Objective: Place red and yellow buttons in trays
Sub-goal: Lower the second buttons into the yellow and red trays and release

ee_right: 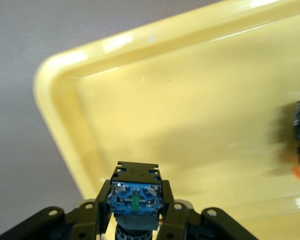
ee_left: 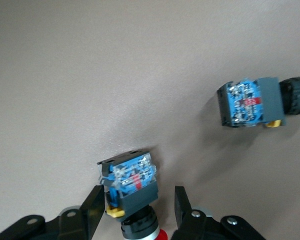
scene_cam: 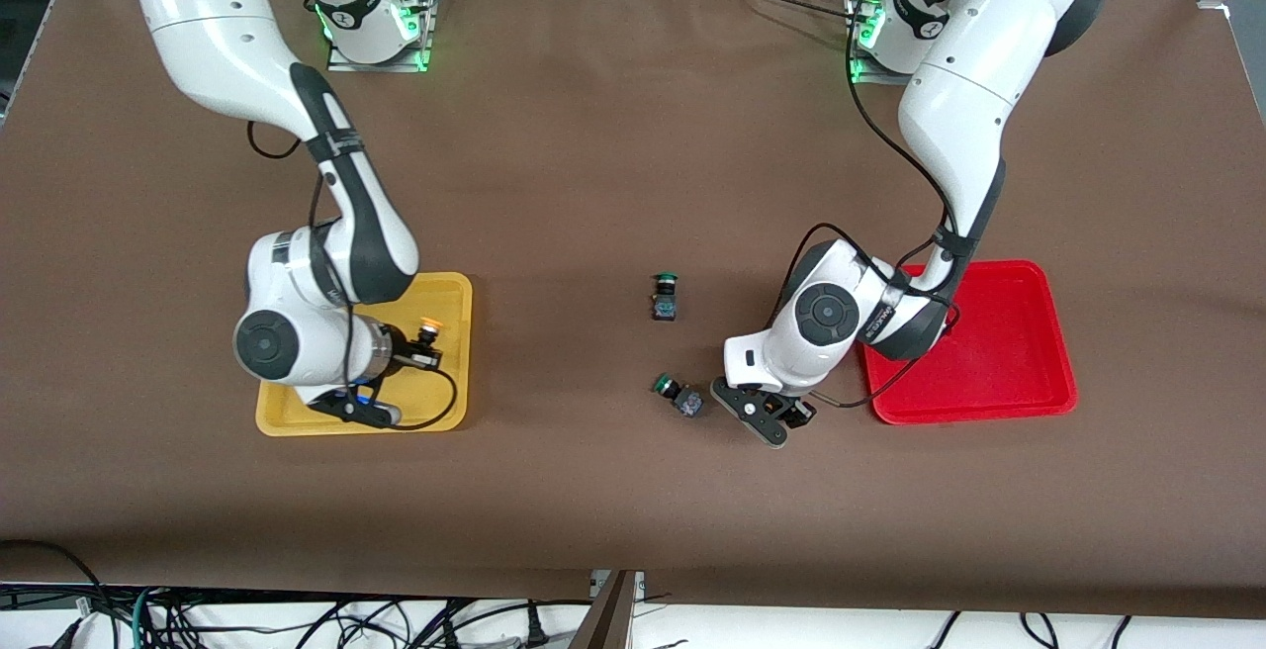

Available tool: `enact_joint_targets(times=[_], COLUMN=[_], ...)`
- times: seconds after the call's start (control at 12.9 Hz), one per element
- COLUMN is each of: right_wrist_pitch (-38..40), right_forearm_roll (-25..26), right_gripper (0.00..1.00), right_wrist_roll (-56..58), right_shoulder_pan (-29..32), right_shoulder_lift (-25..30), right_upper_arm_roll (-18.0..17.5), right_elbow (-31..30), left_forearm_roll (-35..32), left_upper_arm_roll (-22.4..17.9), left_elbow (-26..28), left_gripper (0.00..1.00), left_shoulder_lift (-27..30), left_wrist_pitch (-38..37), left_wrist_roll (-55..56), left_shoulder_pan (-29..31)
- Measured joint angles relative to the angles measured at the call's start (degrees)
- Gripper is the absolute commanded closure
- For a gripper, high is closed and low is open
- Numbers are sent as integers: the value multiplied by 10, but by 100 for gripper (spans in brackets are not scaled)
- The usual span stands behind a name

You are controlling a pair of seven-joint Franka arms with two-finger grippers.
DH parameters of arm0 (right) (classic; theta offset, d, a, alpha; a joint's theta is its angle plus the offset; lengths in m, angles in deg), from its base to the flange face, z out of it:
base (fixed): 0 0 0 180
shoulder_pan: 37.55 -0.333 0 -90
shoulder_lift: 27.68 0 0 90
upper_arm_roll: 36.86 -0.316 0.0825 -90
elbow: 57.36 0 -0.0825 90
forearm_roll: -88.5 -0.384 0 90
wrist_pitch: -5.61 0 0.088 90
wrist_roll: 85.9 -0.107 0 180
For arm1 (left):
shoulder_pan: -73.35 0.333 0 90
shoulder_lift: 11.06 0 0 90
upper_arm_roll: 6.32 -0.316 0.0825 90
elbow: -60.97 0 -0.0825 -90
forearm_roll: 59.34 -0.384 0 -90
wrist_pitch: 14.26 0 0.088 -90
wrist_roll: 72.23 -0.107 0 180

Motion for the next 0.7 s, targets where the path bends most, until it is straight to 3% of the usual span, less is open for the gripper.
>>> enact_joint_targets(times=[0.08,0.16,0.23,0.31,0.39,0.7], right_wrist_pitch=[8,11,11,11,10,10], right_forearm_roll=[0,0,0,1,2,23], right_gripper=[100,100,92,49,0,0], right_wrist_roll=[19,31,35,38,39,42], right_shoulder_pan=[8,14,18,20,20,21], right_shoulder_lift=[-1,-5,-10,-15,-20,-20], right_upper_arm_roll=[0,0,0,0,0,6], right_elbow=[-4,-6,-7,-7,-7,-2], left_forearm_roll=[-9,-13,-14,-14,-14,-14], left_upper_arm_roll=[-1,-2,-3,-2,-2,-1], left_elbow=[0,0,0,0,0,-2], left_gripper=[46,68,84,92,93,92], left_shoulder_lift=[-3,-4,-5,-6,-6,-3], left_wrist_pitch=[8,12,14,15,16,15], left_wrist_roll=[0,0,0,0,0,9], left_shoulder_pan=[0,1,1,1,1,1])
